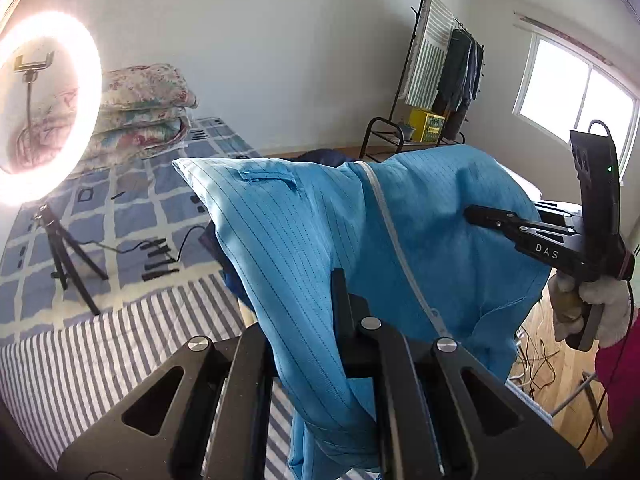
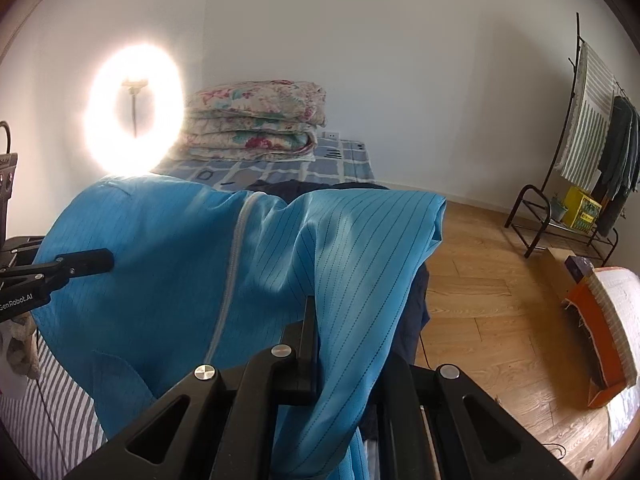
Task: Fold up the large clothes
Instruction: 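Carry the lifted coat bundle with both tools over the navy jacket pile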
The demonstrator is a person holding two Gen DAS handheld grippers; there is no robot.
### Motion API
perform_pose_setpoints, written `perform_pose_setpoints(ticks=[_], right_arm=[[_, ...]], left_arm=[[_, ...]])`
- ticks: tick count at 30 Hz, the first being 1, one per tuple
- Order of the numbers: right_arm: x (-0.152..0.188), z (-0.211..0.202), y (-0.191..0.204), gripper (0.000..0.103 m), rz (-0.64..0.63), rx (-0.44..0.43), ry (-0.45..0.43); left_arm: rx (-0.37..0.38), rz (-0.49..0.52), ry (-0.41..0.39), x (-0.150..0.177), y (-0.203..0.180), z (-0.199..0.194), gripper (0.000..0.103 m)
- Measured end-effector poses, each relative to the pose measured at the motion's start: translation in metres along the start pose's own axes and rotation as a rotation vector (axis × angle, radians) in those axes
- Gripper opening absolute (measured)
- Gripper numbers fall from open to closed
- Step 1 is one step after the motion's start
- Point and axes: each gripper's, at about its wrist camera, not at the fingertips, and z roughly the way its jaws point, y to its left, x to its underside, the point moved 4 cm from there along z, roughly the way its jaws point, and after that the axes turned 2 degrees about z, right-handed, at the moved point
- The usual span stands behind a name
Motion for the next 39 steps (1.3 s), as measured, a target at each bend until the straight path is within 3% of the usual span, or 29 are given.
perform_pose_setpoints(ticks=[7,16,24,39], right_arm=[[-0.031,0.035,-0.040,0.004,0.046,-0.089,-0.021],[-0.067,0.101,-0.076,0.004,0.053,-0.105,-0.021],[-0.059,0.161,-0.098,0.004,0.087,-0.102,0.018],[-0.047,0.215,-0.108,0.008,0.117,-0.081,0.069]], left_arm=[[0.000,0.016,-0.036,-0.040,0.021,0.038,0.005],[-0.010,0.000,-0.036,-0.064,0.041,0.098,0.005],[-0.006,-0.033,-0.005,-0.056,0.057,0.147,0.005],[-0.013,-0.114,0.041,-0.036,0.088,0.180,0.011]])
